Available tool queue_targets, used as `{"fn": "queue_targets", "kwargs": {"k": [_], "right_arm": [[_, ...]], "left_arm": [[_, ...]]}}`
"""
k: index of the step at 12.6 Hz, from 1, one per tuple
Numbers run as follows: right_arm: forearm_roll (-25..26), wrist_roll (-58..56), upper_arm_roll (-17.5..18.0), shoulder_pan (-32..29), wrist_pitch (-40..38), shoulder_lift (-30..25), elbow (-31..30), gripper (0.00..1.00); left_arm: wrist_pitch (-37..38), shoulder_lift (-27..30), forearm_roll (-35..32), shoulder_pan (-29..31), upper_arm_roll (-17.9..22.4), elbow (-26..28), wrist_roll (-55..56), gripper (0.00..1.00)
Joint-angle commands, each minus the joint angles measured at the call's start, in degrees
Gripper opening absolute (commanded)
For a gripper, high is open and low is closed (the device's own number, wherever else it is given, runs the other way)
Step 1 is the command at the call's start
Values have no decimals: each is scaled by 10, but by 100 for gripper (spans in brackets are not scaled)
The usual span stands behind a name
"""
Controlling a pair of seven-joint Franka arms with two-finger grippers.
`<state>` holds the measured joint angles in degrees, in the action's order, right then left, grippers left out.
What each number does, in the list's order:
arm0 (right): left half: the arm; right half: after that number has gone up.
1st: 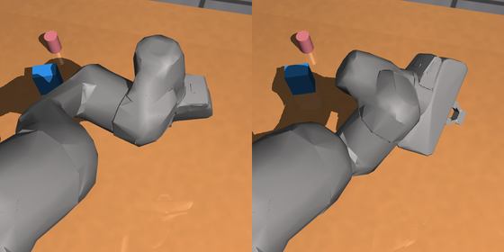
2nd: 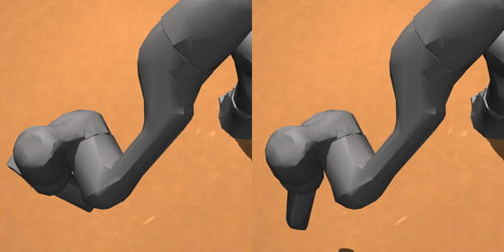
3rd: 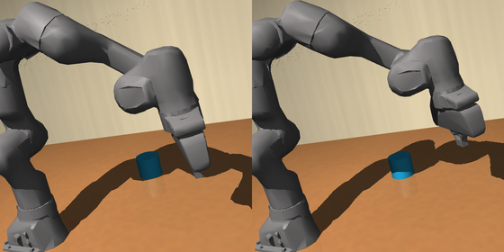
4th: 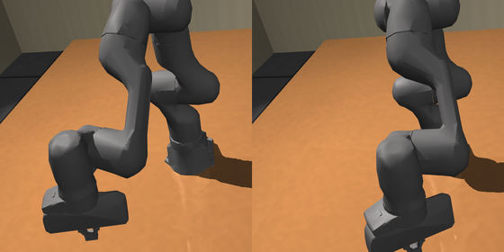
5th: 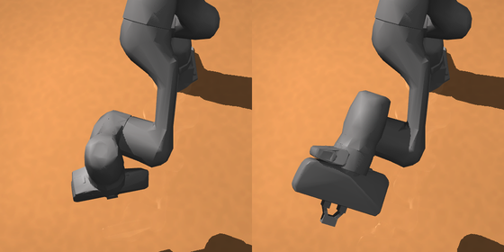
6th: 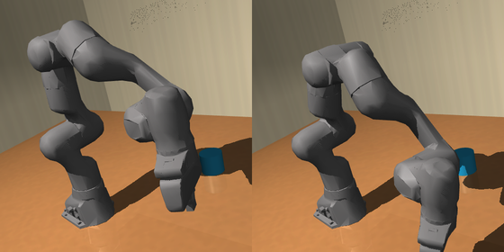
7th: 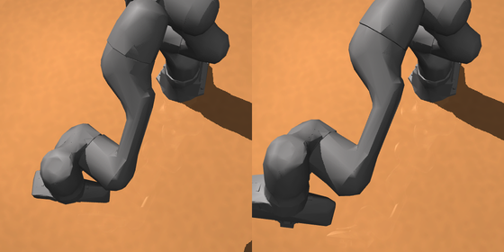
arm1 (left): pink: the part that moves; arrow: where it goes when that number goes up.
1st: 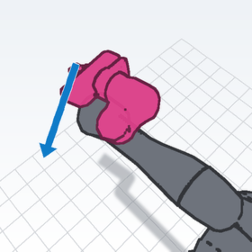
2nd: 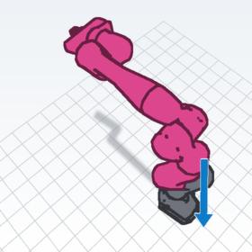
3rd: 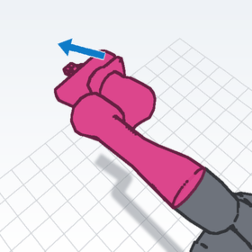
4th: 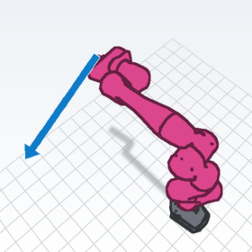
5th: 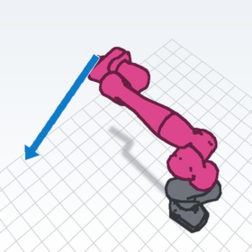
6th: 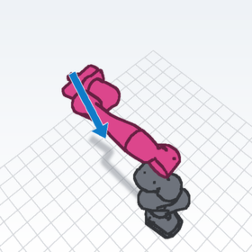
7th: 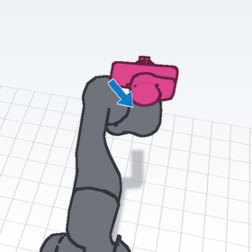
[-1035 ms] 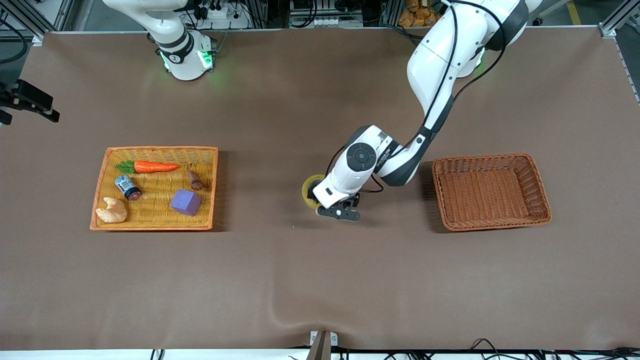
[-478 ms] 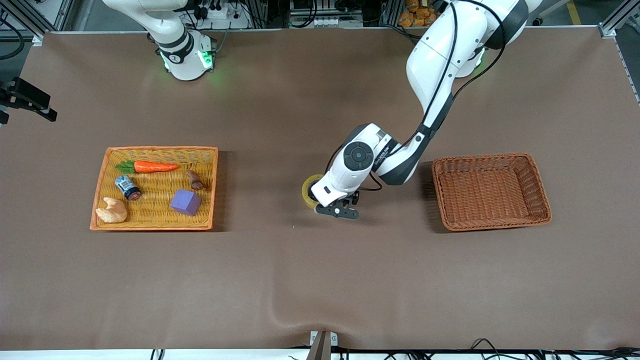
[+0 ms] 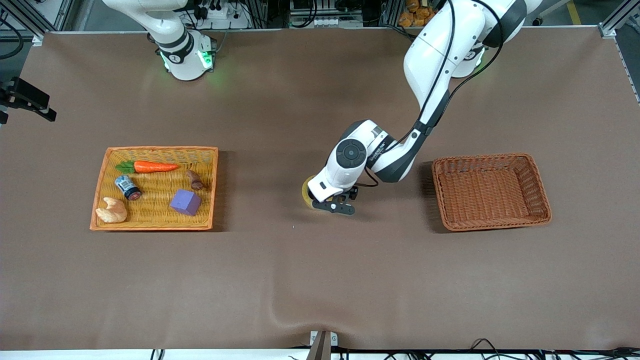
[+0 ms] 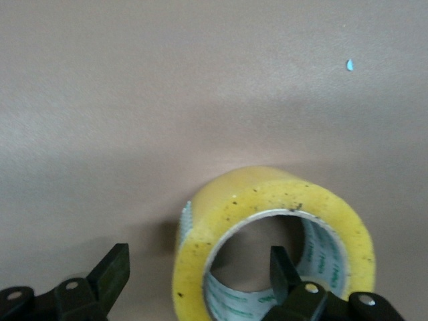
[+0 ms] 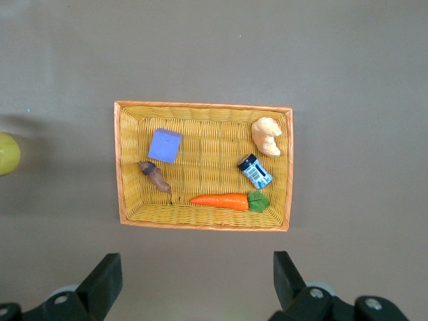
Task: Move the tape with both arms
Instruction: 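Close the left gripper on the tape roll and lift it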
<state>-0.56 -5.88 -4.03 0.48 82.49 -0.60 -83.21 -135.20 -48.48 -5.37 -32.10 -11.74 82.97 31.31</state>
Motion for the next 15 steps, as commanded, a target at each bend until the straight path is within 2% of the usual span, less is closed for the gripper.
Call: {"fn": "queue_targets", "kwargs": {"k": [1,2,7,13,15], "right_arm": [[-8,-5,3,-6,-4,4,11,100],[-8,-5,3,-7,-5,4,11,100],[-8,-5,4,-5,-5,3,12,100],[-8,-5,4,-5,-9,3,17,100],[-8,-6,3,-7,-9,3,17,100]], "left_arm": [[8,7,-32,-4,4,0,14,13],[8,8,-32,-2,3,-1,14,0],[31,21,-30,6,3,-2,14,0],[131,106,-24,37,4,-2,13,0],[179,143,-25,71,-1,2,5,0]]}}
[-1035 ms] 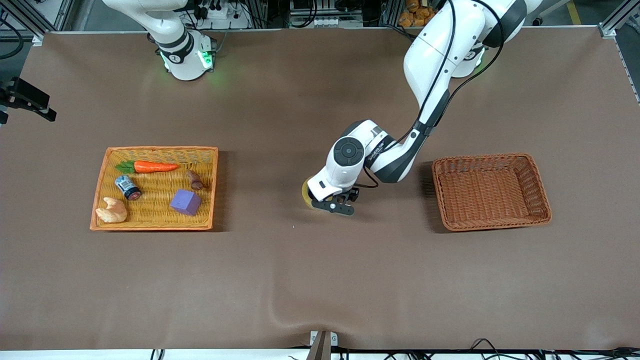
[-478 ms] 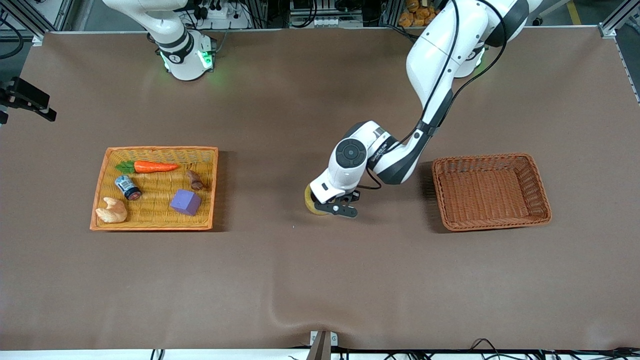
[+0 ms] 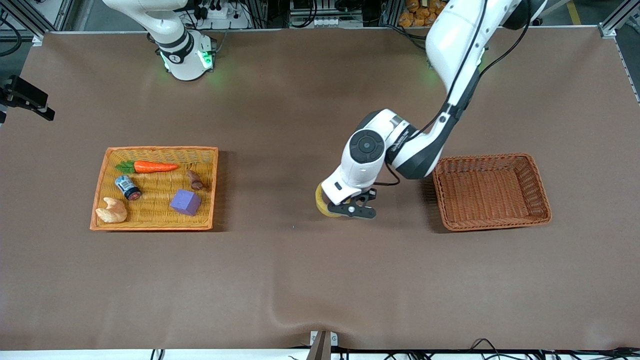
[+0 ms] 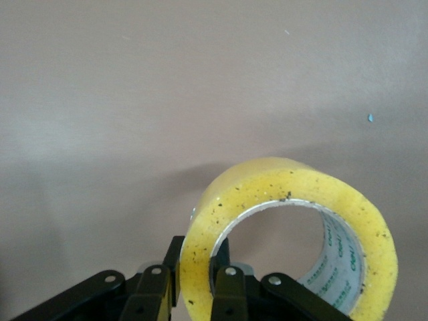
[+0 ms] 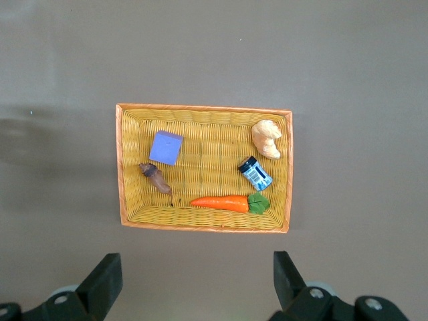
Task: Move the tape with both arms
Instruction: 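Carry the tape roll into the brown basket with the left gripper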
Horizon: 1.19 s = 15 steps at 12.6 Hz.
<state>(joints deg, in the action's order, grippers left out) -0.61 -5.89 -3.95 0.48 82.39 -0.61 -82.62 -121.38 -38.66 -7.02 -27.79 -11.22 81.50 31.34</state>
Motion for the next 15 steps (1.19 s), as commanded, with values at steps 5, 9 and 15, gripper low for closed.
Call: {"fn": "queue_targets", "kwargs": {"k": [5,9,15], "right_arm": [[-8,-6,3,-6,-8,3,11,100],[-8,-5,2,-7,-11,3,11,100],[-5,-6,-3,-10,-23,2,16,100]], "left_arm": [[123,169,-9,139,-6,125,-103,0],[68,239,-7,289,-7,266,-256,0],[-98,229,-5,416,-7,405,-404,0]]}}
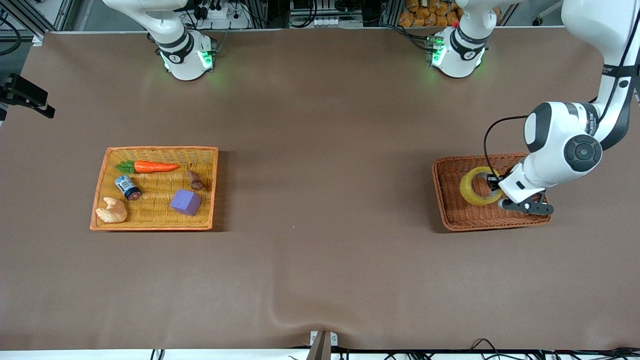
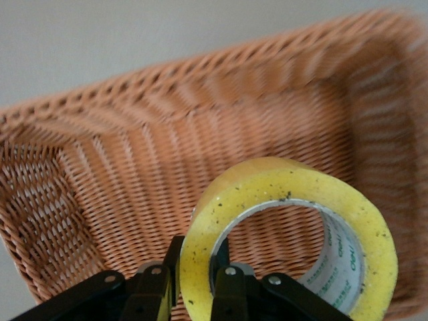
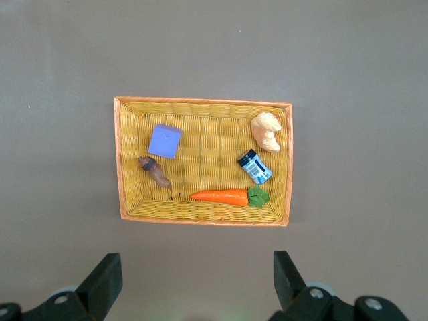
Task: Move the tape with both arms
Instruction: 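Carry the tape roll into the brown basket with the left gripper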
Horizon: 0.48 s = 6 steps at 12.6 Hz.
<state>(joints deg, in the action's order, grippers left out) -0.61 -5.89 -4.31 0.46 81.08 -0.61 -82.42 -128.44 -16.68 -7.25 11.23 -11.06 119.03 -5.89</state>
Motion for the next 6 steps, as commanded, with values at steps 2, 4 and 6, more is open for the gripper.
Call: {"fn": "queue_targets", "kwargs": {"k": [2,4,6], "right_arm": [[1,-5,3,-10,-10,2,23,100],[-3,-5,3,-9,-10,3,23,100],[-2,-6,3,-8,-10,4,23,100]], "left_arm": [[-66,-4,-3,31,-8,44,-40,0],[-95,-16,-4,47,-8,47,-59,0],[-102,-19,-4,53,-8,43,-69,24]]}}
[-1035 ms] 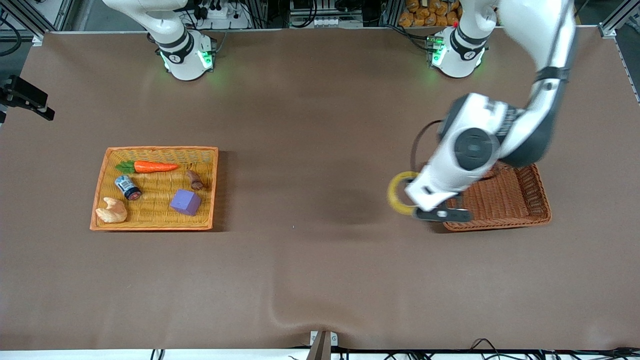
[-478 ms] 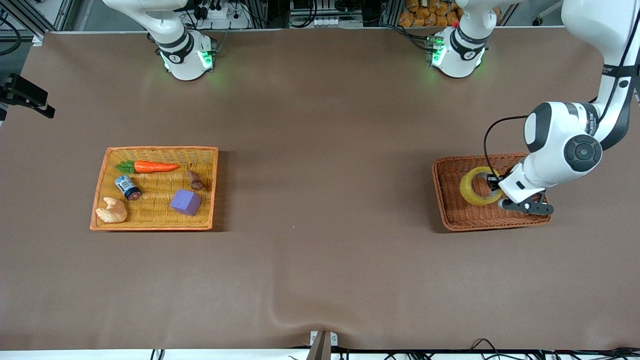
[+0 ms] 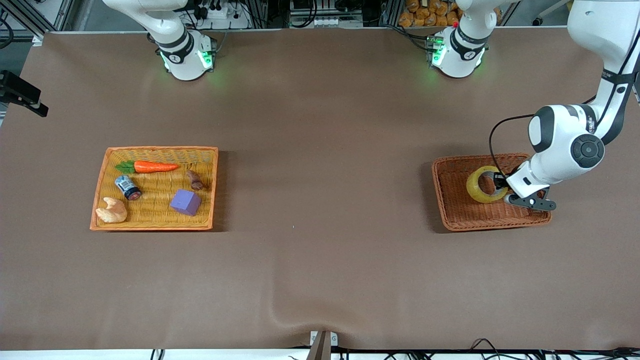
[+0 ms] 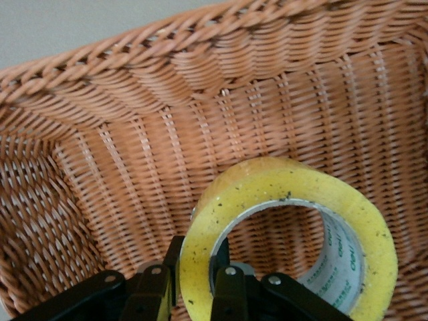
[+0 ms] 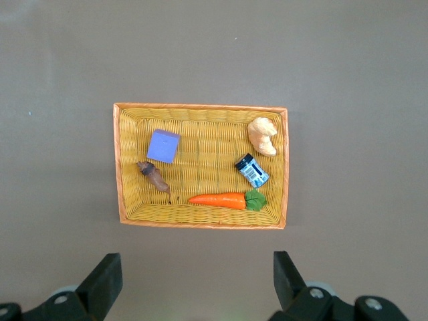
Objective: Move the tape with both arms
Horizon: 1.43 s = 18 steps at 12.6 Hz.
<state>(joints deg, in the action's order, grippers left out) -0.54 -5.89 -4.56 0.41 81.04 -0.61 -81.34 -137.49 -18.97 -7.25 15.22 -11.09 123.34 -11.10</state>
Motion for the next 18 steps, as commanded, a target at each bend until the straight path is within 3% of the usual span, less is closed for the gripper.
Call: {"fn": "queue_targets", "kwargs": {"k": [1,6,10,13,16,18], "right_arm": [[-3,-6,5,-9,-10,5,12,100],[-7,-2,5,-7,-10,10,5,100],[-9,11,5,-6,-13,10,-12,100],[-5,13,7,-2,-11,11,-5,100],[-10,18,8,-4,-10,13,-7,100],[-10,13,8,-4,-7,13,-6,100]], "left_arm": [[-12,2,-7,9,-8,-4,-18,99],[12,37,-9,5,-18,-45,-56,100],[226,42,-1,6,-59,-206,-50,100],[351,42,15,4,-97,-318,31,100],[457,45,15,4,-146,-387,146,100],[479,83,15,5,-169,-394,211,100]]}}
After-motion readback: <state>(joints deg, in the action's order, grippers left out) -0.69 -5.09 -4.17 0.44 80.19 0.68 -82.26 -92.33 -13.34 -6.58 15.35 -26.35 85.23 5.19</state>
